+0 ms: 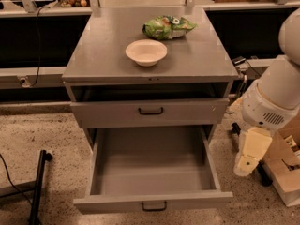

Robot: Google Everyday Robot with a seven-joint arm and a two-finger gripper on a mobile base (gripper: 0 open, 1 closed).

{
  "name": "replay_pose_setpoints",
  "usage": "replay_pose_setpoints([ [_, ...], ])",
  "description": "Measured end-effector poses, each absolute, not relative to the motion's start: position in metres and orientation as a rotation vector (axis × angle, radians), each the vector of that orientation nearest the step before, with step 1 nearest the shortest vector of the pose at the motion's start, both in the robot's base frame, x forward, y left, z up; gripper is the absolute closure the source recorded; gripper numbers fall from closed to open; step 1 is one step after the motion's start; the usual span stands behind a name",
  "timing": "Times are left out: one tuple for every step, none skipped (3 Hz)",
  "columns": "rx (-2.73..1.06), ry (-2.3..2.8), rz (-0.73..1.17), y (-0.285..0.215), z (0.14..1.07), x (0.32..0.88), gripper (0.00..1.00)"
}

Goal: Close middle drawer

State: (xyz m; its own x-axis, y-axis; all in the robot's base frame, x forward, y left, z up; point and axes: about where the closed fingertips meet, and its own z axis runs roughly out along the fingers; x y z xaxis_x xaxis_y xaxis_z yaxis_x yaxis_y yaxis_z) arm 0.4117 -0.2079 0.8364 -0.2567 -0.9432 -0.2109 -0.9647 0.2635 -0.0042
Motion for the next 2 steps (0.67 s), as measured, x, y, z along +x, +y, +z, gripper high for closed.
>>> replay_pose_setpoints([
  [-1.902, 2.405, 0.222, -0.208, 0.804, 0.416, 0.00],
  [-2.000, 2.359, 0.250, -0.204, 0.769, 0.394, 0.00],
])
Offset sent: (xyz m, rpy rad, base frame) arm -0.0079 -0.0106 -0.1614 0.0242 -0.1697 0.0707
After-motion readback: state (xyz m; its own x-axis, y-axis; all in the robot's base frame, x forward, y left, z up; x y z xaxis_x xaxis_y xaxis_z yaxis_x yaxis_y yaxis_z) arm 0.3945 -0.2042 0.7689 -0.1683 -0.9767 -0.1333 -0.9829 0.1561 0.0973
